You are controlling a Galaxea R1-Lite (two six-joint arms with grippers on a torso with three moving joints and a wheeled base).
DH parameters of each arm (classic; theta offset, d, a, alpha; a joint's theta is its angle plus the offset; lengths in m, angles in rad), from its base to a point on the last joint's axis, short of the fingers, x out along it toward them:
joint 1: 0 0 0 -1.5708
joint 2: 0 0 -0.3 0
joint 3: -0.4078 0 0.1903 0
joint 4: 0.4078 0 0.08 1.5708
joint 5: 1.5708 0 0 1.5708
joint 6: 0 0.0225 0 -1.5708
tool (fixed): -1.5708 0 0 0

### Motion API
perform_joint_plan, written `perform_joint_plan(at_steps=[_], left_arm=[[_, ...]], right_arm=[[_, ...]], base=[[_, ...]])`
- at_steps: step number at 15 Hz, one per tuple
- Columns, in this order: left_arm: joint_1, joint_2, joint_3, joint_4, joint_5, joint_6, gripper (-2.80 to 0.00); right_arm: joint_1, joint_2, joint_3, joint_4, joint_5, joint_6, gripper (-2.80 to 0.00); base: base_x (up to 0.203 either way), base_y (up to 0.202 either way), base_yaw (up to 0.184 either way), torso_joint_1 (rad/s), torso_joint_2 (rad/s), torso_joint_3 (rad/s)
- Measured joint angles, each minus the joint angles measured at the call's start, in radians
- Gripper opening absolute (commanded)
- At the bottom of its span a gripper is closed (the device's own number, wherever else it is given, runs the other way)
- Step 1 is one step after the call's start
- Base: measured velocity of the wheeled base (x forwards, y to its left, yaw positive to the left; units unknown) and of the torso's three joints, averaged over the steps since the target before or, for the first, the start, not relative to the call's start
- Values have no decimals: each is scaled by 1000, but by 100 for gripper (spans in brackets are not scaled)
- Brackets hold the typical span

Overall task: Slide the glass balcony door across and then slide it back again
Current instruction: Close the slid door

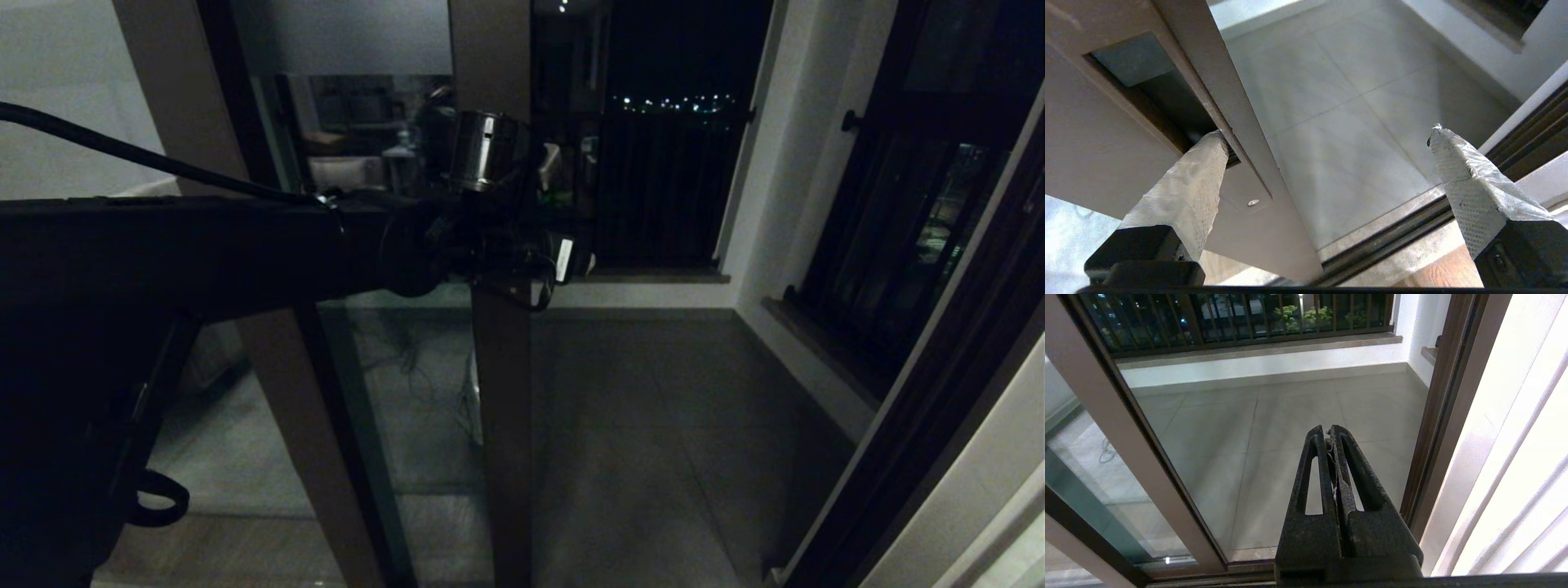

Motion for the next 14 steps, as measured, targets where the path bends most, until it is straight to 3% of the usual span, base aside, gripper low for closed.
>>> perform_joint_plan(at_steps=[14], left_arm=[[-53, 38, -2, -80, 23, 16, 0]], right_arm=[[0, 0, 0, 0, 0, 0, -280]], base=[[0, 0, 0, 0, 0, 0]])
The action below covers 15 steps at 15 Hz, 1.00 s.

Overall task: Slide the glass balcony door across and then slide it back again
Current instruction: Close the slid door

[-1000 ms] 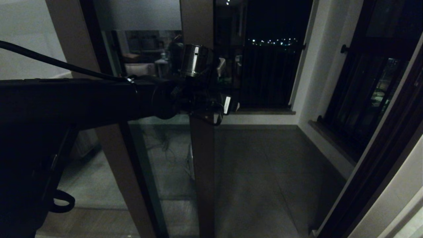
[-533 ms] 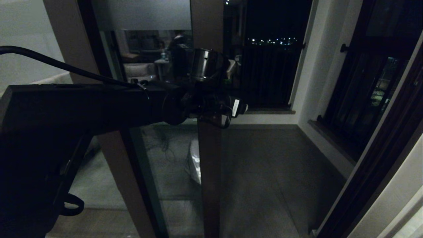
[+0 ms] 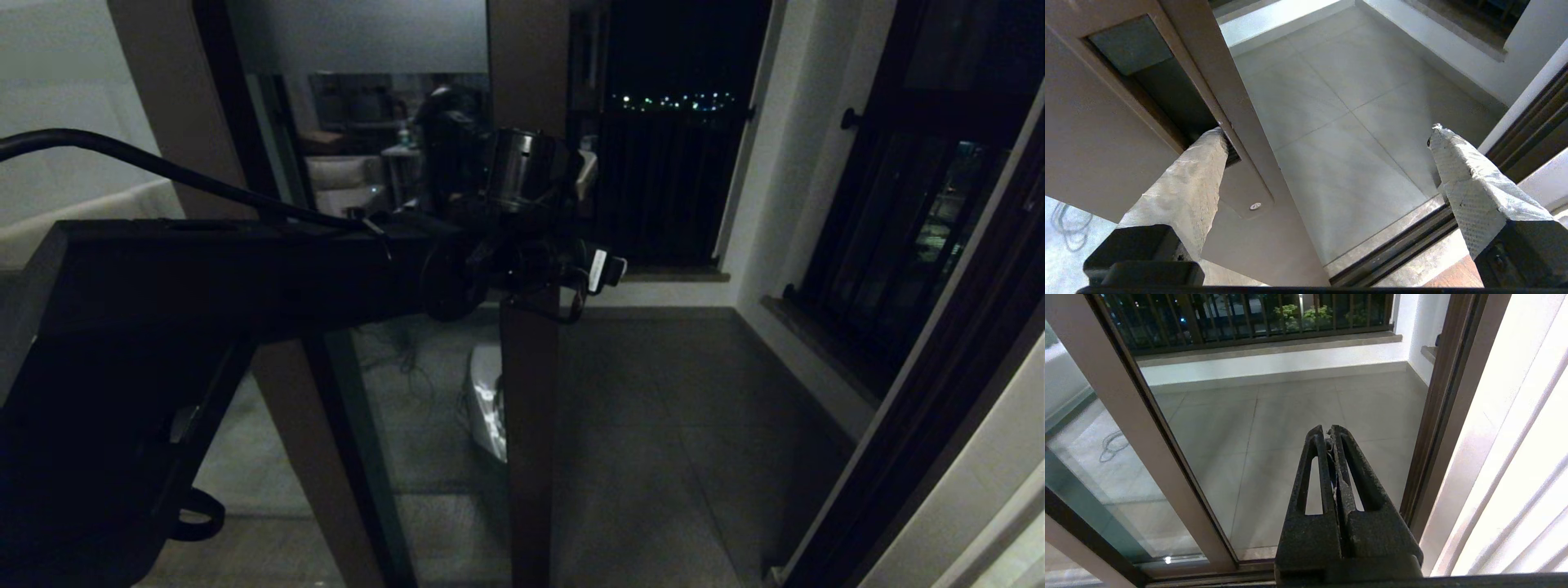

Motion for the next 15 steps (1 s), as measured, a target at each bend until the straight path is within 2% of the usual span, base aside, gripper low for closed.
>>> perform_joint_plan(at_steps=[15], left_arm=[[-51, 16, 0, -20, 4, 0, 0]], right_arm=[[0, 0, 0, 0, 0, 0, -280]], base=[[0, 0, 0, 0, 0, 0]])
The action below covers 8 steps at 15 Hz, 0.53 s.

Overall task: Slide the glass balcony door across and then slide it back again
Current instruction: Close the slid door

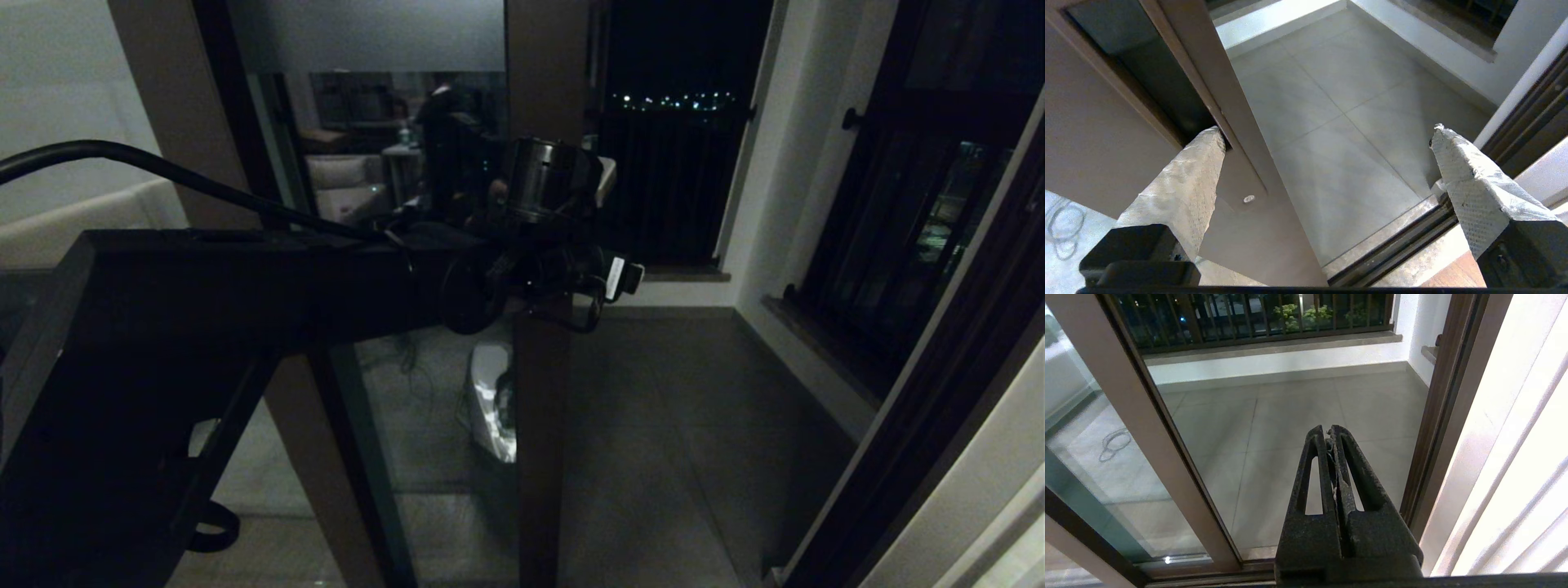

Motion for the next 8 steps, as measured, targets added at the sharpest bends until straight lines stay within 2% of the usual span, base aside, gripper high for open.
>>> perform_joint_plan(at_steps=[8], left_arm=[[-17, 23, -1, -50, -2, 0, 0]], right_arm=[[0, 0, 0, 0, 0, 0, -280]], base=[[0, 0, 0, 0, 0, 0]])
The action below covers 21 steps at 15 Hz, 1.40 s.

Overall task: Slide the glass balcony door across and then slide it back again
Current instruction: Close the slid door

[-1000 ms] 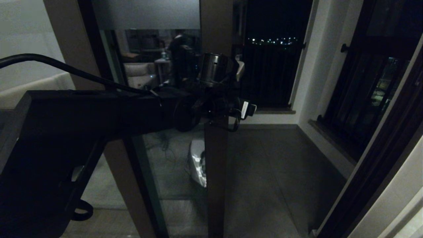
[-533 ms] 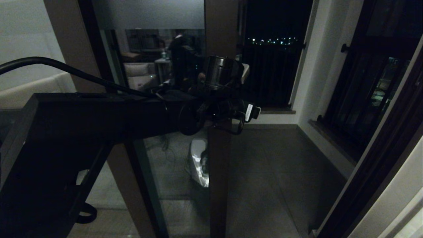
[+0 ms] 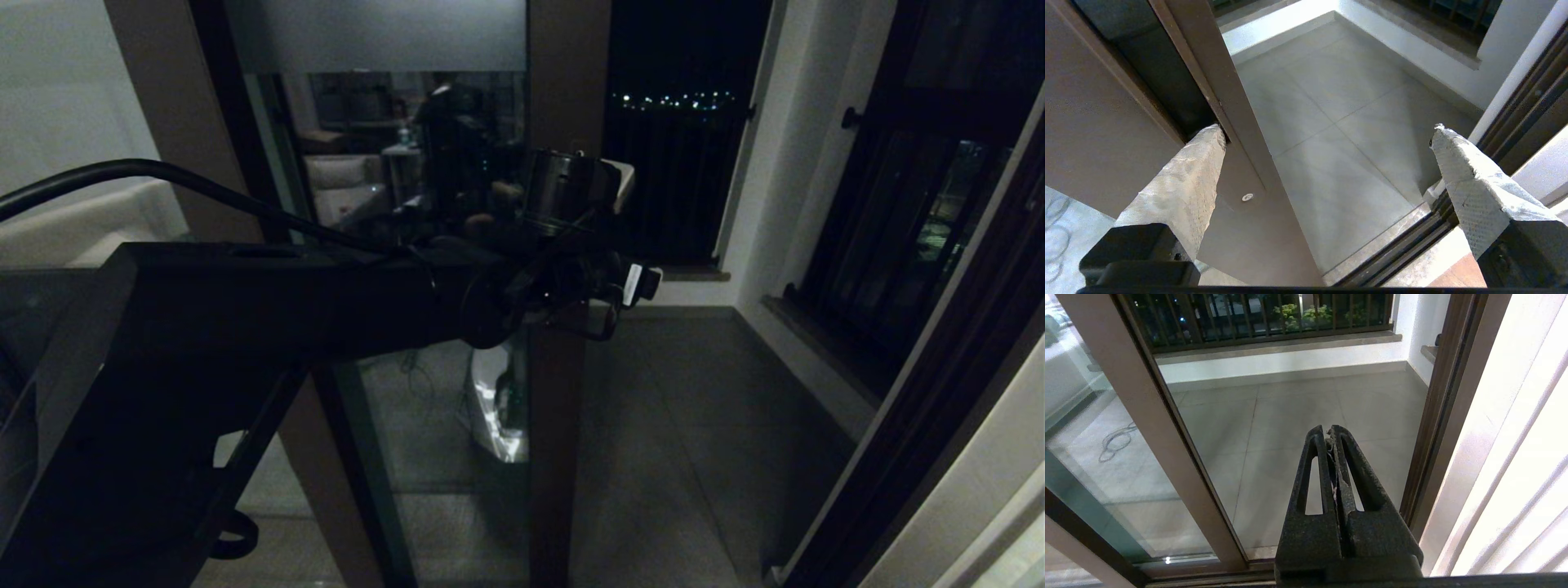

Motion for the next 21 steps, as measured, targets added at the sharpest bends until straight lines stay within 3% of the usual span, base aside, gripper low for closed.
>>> perform_joint_plan(at_steps=[12, 16, 21], left_arm=[[-25, 6, 2, -13, 5, 4, 0], [-28, -46, 28, -4, 42, 2, 0], [-23, -281, 279, 10, 52, -4, 0]], right_arm=[[0, 0, 0, 0, 0, 0, -280], [0, 0, 0, 0, 0, 0, -280], [0, 0, 0, 0, 0, 0, -280]], base=[[0, 0, 0, 0, 0, 0], [0, 0, 0, 0, 0, 0], [0, 0, 0, 0, 0, 0]])
